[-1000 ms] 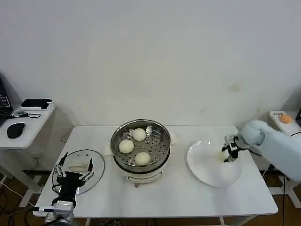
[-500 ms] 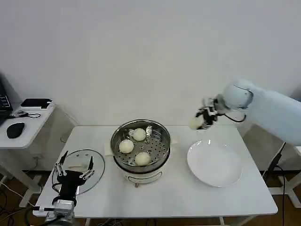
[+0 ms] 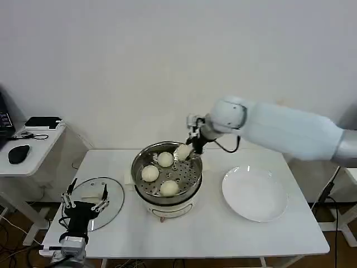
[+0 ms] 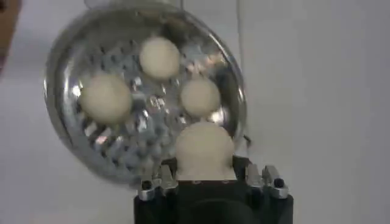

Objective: Take steamed baozi put them in steamer then cover it.

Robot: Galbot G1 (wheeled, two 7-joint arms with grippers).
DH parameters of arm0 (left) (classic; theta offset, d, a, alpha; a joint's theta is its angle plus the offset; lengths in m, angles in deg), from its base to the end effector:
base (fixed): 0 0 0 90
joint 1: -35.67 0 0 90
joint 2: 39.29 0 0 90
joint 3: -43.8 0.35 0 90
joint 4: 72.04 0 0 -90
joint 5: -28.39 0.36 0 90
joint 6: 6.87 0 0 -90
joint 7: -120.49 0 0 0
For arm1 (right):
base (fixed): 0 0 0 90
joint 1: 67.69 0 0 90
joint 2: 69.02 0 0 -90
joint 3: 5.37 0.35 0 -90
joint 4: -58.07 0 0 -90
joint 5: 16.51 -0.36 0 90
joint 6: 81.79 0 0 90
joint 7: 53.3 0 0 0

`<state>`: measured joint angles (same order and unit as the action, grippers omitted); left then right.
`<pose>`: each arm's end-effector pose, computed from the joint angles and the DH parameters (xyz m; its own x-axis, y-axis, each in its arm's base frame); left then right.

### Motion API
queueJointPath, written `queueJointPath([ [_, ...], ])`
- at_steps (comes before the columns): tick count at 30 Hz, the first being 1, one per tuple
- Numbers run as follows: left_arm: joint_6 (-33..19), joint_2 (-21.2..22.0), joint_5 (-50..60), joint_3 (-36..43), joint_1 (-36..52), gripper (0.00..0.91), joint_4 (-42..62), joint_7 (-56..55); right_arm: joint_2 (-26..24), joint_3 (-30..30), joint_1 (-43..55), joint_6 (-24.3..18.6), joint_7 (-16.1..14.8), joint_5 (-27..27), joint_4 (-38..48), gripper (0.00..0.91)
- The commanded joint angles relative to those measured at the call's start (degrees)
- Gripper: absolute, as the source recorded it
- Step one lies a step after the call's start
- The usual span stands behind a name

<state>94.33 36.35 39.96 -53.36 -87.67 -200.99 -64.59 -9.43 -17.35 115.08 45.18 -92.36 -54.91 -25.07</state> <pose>0.1710 0.0645 -0.2455 -0.9940 -0.1063 0.0274 -0.0815 0.8818 0.4645 0.5189 0.1026 -0.0492 -0.3092 -0.3571 0.8814 -0.9451 0.0121 -0.3266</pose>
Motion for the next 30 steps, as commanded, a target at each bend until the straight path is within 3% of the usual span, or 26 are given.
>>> queueJointPath([
  [1, -0.17, -0.07, -0.14, -0.50, -0.18, 0.907, 0.02, -0.03, 4.77, -2.54, -3.29, 4.75, 4.12, -2.82, 1.02, 0.625],
  [10, -0.19, -0.11, -0.20, -0.50, -0.06, 0.907, 0.19, -0.02, 4.13, -1.13, -6.51, 4.64, 2.92, 2.08, 4.47, 0.625],
  [25, -0.30, -0.19, -0.30, -0.57, 0.00, 0.907, 0.49, -0.02, 5.25, 0.45, -9.41, 4.49, 2.50, 4.32, 7.47, 0.625],
  [27, -0.33, -0.15, -0.30, -0.57, -0.01, 0.907, 0.50, -0.02, 5.26, 0.48, -9.54, 4.39, 2.60, 4.75, 7.49, 0.715],
  [29, -0.34, -0.12, -0.30, -0.55, -0.02, 0.907, 0.45, -0.05, 5.27, 0.53, -9.72, 4.12, 2.40, 5.59, 7.60, 0.715],
  [30, -0.35, -0.11, -0.31, -0.55, -0.05, 0.907, 0.43, -0.04, 5.26, 0.62, -9.81, 4.18, 2.46, 5.55, 7.62, 0.786],
])
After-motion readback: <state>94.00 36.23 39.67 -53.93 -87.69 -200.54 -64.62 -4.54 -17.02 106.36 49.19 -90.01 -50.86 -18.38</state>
